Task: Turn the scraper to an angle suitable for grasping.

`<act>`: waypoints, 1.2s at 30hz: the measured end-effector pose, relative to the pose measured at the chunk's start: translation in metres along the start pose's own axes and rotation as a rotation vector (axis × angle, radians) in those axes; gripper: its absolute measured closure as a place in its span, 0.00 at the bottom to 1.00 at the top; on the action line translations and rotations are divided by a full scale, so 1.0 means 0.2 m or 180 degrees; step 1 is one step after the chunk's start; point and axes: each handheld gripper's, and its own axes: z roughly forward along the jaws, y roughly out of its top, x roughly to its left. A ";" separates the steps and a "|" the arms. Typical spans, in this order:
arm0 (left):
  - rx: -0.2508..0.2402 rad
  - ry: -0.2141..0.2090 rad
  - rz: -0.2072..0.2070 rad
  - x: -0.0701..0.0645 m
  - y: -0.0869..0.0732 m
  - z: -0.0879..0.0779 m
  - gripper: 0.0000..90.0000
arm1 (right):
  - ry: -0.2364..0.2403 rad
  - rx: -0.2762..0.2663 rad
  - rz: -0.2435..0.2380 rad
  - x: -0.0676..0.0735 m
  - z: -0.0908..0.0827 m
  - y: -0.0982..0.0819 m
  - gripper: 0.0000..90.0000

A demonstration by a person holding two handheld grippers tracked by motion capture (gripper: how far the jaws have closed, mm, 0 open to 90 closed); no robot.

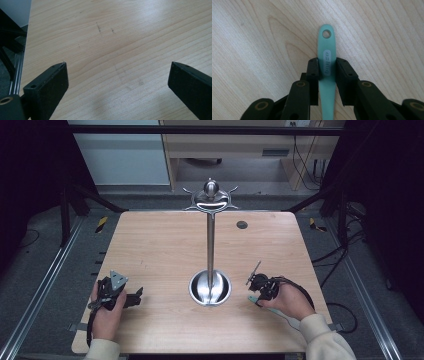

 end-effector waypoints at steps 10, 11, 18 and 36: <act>0.0002 0.0001 -0.0002 0.00 0.00 0.00 0.03 | -0.0024 -0.0116 -0.0017 0.00 0.00 -0.02 0.83; 0.0002 0.0001 -0.0002 0.00 0.00 0.00 0.03 | -0.0024 -0.0116 -0.0017 0.00 0.00 -0.02 0.83; -0.0002 0.0000 -0.0023 0.01 0.00 0.00 0.03 | -0.0008 -0.0310 0.0042 0.00 -0.10 -0.04 0.83; 0.0000 -0.0007 -0.0005 0.00 0.00 0.00 0.03 | -0.0210 -0.1085 0.0177 -0.01 -0.48 -0.08 0.83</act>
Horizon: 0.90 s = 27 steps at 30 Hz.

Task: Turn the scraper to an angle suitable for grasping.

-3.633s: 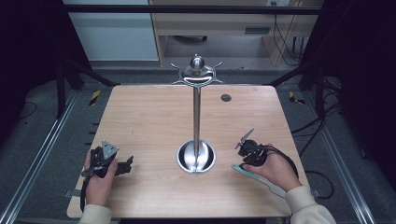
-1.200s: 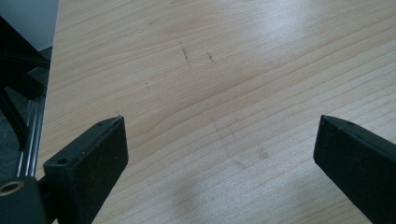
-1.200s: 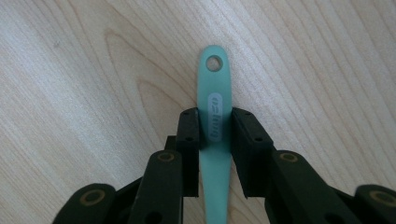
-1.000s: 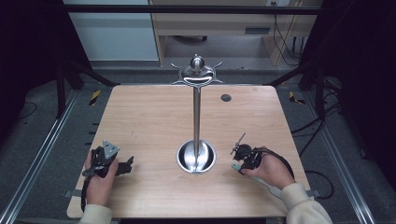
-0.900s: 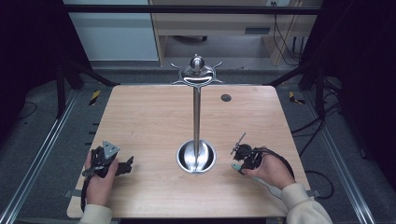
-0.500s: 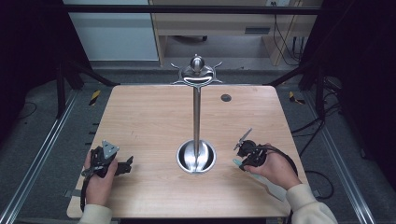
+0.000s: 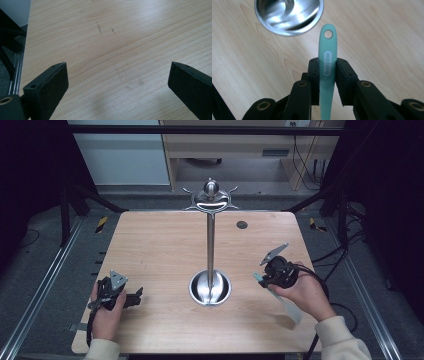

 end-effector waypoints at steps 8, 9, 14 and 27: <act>-0.0019 0.0004 -0.0038 0.01 0.00 -0.01 0.03 | -0.0044 -0.0215 0.0008 -0.04 -0.07 0.05 0.83; -0.0028 0.0002 -0.0054 0.01 0.00 -0.01 0.03 | -0.0044 -0.0215 0.0008 -0.04 -0.07 0.05 0.83; -0.0076 0.0024 -0.0215 0.06 -0.02 -0.03 0.03 | -0.0081 -0.0279 0.0016 -0.05 -0.07 0.05 0.83; -0.0091 0.0043 -0.0242 0.06 -0.03 -0.04 0.03 | -0.0064 -0.0442 0.0044 -0.07 -0.08 0.08 0.83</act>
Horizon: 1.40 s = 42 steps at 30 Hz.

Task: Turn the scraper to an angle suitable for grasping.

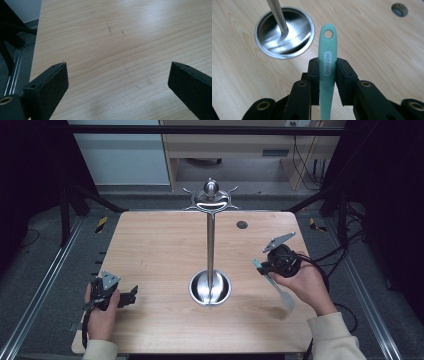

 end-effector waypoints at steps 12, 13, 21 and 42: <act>-0.0176 -0.0030 -0.0018 -0.01 0.00 -0.02 0.03 | 0.0080 -0.0439 0.0126 -0.01 -0.10 0.04 0.83; -0.0187 -0.0025 -0.0007 -0.01 0.01 -0.02 0.03 | 0.0080 -0.0439 0.0126 -0.01 -0.10 0.04 0.83; -0.0152 -0.0029 0.0008 -0.02 0.00 -0.02 0.03 | 0.0085 -0.0627 0.0139 0.01 -0.10 0.06 0.83; -0.0240 -0.0050 0.0014 -0.02 0.01 -0.03 0.03 | 0.0096 -0.1189 0.0204 0.08 -0.18 0.10 0.83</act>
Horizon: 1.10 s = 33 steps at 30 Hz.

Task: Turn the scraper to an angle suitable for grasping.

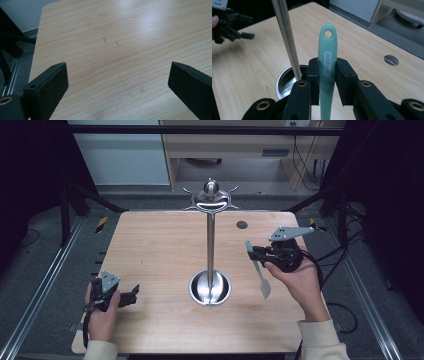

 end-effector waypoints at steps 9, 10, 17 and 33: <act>0.0007 0.0004 0.0004 0.00 0.00 0.00 0.03 | 0.0015 -0.0305 0.0050 0.00 -0.08 0.03 0.83; 0.0006 0.0002 -0.0001 0.00 0.00 0.00 0.03 | 0.0017 -0.0374 0.0065 0.00 -0.10 0.04 0.83; 0.0015 0.0007 0.0010 0.00 0.00 0.00 0.03 | 0.0034 -0.0610 0.0080 0.02 -0.17 0.07 0.83; 0.0036 -0.0008 0.0013 -0.01 0.00 0.01 0.03 | 0.0059 -0.0903 0.0093 0.05 -0.24 0.10 0.83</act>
